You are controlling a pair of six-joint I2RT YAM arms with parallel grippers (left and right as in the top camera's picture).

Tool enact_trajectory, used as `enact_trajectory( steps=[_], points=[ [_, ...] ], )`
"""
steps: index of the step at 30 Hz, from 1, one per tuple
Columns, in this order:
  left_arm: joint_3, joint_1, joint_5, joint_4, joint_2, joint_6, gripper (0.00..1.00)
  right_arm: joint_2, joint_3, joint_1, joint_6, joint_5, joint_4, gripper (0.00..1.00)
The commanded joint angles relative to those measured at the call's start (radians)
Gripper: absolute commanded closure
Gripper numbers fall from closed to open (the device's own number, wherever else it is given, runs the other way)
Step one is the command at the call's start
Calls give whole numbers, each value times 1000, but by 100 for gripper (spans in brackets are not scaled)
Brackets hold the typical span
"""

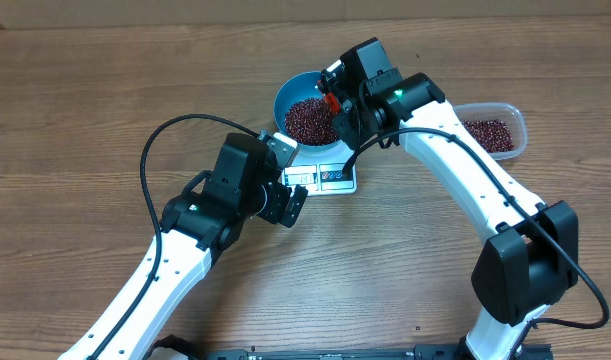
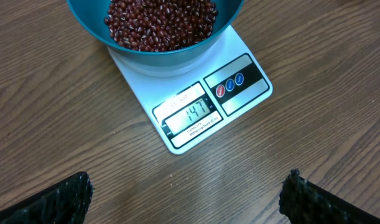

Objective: Scoop item into bowl and weigh 150g on scale
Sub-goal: 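Keep tilting the scoop over the bowl, adding beans a few at a time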

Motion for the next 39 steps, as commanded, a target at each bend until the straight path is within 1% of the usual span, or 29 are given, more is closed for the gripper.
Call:
enact_trajectory(
  steps=[1,9,16,39],
  points=[
    [-3,4,-6,0,5,4,0,-26,26,-1,-12,7,14,96],
    [-3,4,-6,0,5,4,1,-26,26,-1,-4,2,5,96],
    [-3,4,-6,1,5,4,0,-26,26,-1,0,-50,-9,96],
    [-3,4,-6,0,5,4,1,-26,26,-1,-1,-49,-17,96]
  ],
)
